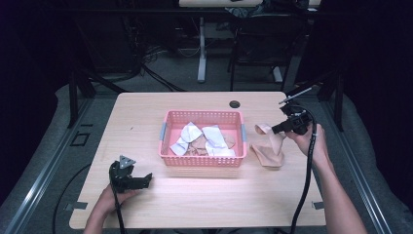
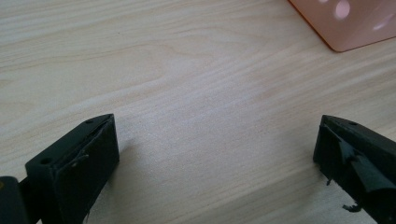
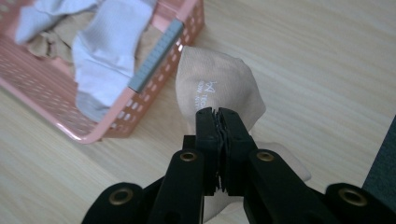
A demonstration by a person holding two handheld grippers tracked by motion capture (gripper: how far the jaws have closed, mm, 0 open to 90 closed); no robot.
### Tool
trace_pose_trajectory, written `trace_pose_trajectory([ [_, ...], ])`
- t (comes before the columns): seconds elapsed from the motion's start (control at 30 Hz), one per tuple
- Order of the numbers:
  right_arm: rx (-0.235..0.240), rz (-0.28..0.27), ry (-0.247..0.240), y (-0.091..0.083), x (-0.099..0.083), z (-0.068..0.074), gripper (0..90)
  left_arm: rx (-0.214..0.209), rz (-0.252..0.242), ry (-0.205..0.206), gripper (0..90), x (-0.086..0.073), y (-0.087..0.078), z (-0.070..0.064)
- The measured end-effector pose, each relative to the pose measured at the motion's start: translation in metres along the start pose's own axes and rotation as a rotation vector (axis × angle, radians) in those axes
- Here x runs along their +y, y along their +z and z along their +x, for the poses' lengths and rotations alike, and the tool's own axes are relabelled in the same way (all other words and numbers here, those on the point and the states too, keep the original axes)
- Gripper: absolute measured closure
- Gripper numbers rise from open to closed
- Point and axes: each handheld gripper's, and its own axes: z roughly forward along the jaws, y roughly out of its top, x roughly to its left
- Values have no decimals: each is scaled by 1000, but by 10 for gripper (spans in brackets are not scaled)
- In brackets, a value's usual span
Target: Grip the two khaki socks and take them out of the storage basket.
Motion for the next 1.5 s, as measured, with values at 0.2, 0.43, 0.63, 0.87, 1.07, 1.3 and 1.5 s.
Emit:
trace_pose_trajectory([
  [0.2,0,68,21,30,-9,-7,876,1,1,1,3,0,0,0],
  [0.43,1,124,28,51,-16,-9,875,1,1,2,3,0,0,0],
  [0.63,3,165,38,65,-22,-12,872,-1,2,1,3,0,0,0],
  [0.87,25,182,65,75,-24,-17,816,-1,1,1,3,0,0,0],
  [1.07,30,168,65,72,-25,-15,501,0,0,2,4,0,0,-1],
  [1.3,67,80,25,37,-21,-9,207,0,0,3,4,0,0,-1],
  [1.5,69,40,5,13,-22,-3,83,-2,0,3,3,1,0,-1],
])
